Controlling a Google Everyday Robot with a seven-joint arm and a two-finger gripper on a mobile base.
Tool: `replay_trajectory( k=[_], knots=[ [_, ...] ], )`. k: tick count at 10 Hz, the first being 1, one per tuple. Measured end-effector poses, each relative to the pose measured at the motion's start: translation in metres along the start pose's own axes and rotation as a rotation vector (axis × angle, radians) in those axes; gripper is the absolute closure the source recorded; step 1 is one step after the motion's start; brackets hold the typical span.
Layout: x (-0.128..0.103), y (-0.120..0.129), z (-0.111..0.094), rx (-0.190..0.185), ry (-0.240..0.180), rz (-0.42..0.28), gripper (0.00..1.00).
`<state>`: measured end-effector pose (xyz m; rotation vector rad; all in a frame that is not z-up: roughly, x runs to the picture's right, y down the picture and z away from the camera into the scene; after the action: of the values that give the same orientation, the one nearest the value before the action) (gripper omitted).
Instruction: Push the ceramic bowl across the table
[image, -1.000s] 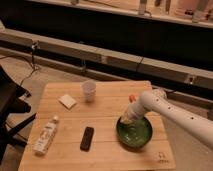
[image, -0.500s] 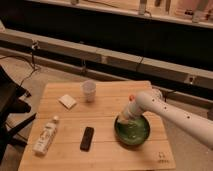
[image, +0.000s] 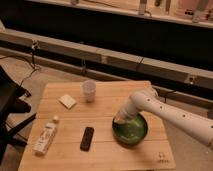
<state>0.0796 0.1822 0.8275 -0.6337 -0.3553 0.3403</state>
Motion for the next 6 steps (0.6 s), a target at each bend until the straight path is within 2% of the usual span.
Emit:
replay_trajectory(
  k=[6],
  knots=[
    [-0.020,0.004,0.007,-0.004,-0.002,-0.052,0.96]
  ],
)
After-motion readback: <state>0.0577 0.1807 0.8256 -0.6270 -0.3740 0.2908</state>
